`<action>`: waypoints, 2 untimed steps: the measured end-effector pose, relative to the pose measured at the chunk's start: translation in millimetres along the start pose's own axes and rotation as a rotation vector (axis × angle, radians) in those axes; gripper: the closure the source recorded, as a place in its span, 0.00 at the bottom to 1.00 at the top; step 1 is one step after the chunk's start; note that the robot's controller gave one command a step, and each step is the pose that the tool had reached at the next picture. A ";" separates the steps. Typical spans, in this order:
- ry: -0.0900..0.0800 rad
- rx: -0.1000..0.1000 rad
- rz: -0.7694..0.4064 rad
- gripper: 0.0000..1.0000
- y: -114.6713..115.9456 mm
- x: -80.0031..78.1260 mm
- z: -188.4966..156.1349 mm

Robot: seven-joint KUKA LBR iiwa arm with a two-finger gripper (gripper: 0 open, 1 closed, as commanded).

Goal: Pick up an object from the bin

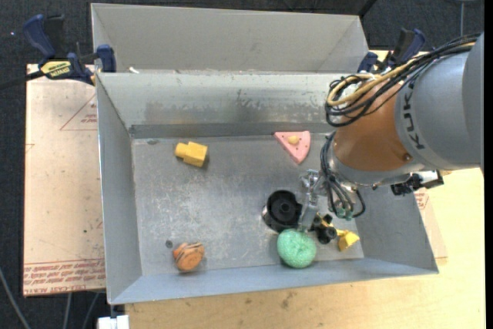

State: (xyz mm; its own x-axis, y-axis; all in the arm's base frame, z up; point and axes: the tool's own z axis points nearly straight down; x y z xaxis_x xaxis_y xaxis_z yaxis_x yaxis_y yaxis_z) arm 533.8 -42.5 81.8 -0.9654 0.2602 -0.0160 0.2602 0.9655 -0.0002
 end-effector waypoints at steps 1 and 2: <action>0.000 0.000 0.000 1.00 -0.1 0.1 0.0; 0.012 -0.001 -0.002 1.00 17.0 -4.0 -6.9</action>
Offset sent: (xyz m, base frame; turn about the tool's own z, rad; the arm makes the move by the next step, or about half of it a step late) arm 0.0078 0.0166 0.0075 -0.0009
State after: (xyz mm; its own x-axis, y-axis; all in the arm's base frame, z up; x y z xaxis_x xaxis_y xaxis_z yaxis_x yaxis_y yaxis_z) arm 542.0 -27.1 88.7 -0.9660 0.2585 -0.0036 0.2585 0.9660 0.0004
